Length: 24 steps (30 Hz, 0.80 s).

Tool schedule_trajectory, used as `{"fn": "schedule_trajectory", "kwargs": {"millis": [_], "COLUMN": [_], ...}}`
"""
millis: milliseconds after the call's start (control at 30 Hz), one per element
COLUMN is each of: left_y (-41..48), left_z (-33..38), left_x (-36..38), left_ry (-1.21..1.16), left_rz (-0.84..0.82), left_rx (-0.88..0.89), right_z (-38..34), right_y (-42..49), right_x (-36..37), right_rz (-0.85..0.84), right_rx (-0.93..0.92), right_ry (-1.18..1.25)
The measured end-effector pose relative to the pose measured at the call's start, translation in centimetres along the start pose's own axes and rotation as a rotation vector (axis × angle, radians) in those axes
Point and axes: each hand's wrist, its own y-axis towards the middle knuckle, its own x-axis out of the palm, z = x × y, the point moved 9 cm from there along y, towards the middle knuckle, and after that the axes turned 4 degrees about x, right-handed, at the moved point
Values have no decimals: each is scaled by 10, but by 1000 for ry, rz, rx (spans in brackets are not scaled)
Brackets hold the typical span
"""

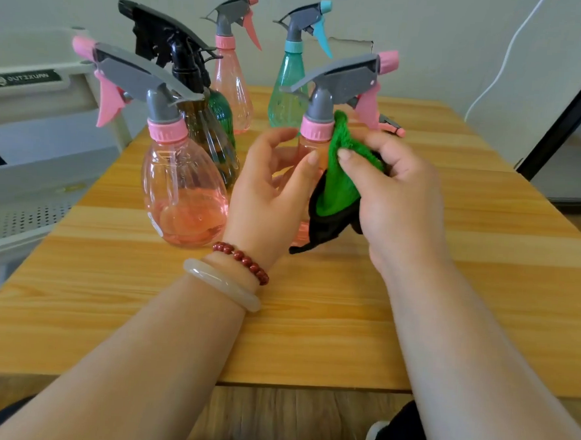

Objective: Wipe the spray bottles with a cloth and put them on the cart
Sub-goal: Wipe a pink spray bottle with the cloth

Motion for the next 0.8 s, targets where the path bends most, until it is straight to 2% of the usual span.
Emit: {"fn": "schedule_trajectory", "kwargs": {"millis": [100,200,267,400,467,600,667,800], "left_y": [0,2,2,-1,-2,-2,-1,0], "left_z": [0,0,2,4,4,2,1,3], "left_x": [-1,-9,-11,-3,0,0,1,4], "left_ry": [-24,87,106,-28,-52,-45,-34,1], "left_rz": [5,52,66,18,-14,-23,-32,-48], "left_rx": [-1,11,17,-16,-2,-12,-10,21], "right_z": [9,19,26,34,29,19,16,0], "right_y": [-2,-1,0,-1,0,2,2,3], "right_x": [8,9,6,6,6,2,0,-1], "right_rz": [-77,-129,-104,-51,-93,-151,-135,-70], "right_rx": [54,141,202,314,271,180,164,49], "right_ry": [-163,-224,-122,286,224,-145,-146,126]}}
